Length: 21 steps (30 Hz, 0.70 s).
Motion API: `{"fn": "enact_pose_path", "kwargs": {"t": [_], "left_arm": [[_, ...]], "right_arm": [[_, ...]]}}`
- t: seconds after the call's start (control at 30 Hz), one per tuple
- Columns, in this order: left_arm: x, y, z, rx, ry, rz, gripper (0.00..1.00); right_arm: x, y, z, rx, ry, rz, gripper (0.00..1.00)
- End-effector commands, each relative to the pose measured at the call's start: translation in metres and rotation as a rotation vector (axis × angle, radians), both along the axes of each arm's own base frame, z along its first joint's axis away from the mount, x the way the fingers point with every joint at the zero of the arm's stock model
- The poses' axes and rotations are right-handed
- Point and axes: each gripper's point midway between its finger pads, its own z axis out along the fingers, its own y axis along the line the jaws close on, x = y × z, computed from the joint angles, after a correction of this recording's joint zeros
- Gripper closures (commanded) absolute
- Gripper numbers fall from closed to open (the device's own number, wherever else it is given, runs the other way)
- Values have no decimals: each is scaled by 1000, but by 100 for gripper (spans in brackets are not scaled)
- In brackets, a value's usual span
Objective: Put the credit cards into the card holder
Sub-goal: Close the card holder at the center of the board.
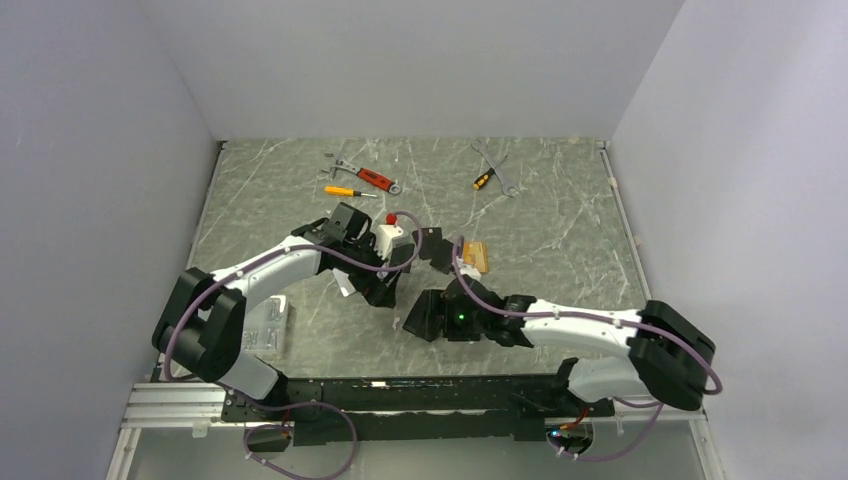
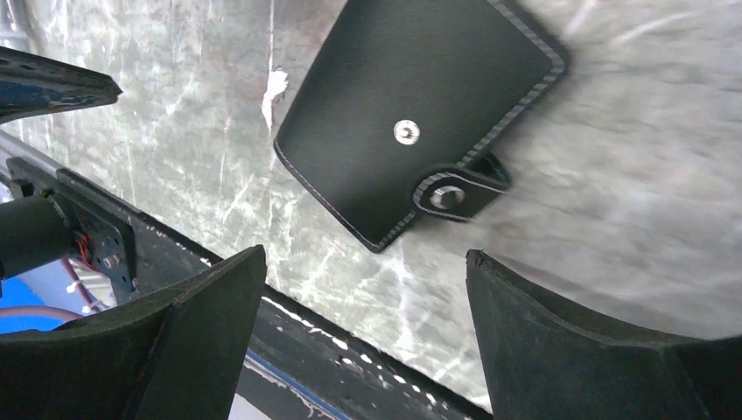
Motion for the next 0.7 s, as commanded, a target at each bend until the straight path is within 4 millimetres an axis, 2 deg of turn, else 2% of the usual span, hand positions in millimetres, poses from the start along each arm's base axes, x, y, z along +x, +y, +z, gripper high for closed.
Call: {"fn": "enact_pose_path", "kwargs": {"t": [0.0,0.17,0.37,0.5,0.67], "left_arm": [[7,-15,8,-80,-37,-48,3],[1,-23,15,-131,-87,-118,4],[-12,-39,14,-109,-215,-223,10],[-23,-48,2,-61,-267,-290,17],[-27,-50,-12,-49,-215,-296,26]], "right_arm": [[13,-32,21,-87,-54,-76,14],[25,-46,27,-135,-65,-98,16],[42,-39,36,-131,-62,-84,23],[40,-29,31,-96,-22,-83,28],[31,-27,20,-53,46,-128,35]]}}
